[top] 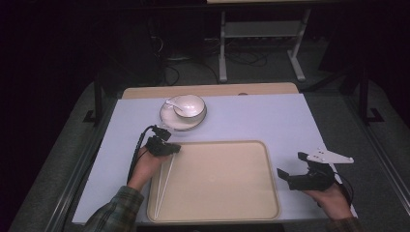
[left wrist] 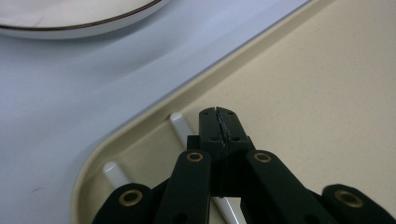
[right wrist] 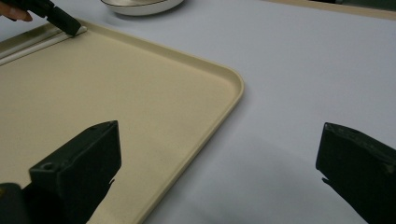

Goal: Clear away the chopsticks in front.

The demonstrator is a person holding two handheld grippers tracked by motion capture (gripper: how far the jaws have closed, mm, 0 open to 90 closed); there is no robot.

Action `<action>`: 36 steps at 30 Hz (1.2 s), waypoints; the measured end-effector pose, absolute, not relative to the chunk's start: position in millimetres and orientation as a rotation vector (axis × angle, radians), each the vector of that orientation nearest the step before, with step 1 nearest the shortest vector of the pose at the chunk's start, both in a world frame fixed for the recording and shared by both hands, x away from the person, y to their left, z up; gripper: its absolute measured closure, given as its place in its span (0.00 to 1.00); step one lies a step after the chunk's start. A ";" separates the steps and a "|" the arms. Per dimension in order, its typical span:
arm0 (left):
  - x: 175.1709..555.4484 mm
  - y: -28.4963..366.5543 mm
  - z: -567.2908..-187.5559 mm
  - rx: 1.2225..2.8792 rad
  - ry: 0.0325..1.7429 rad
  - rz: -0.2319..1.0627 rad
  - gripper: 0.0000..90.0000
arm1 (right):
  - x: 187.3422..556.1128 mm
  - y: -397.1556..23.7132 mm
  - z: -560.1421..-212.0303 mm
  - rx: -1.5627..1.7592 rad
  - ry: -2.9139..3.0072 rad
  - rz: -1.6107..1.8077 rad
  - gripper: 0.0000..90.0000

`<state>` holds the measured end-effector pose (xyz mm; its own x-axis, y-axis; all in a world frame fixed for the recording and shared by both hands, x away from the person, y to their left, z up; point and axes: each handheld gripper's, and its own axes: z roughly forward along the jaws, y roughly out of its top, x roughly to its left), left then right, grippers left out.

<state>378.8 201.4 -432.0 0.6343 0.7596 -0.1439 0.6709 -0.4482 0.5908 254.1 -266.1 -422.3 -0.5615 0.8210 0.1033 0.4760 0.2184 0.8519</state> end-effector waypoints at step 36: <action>313.1 213.0 -432.7 2.283 1.082 0.119 1.00 | 253.2 -265.4 -421.8 1.197 2.132 1.279 0.00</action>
<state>313.1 213.0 -432.7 0.6634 0.7290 -0.1686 0.6748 -0.4855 0.5558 253.2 -265.4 -421.8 -0.5652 0.8189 0.0998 0.4735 0.2229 0.8521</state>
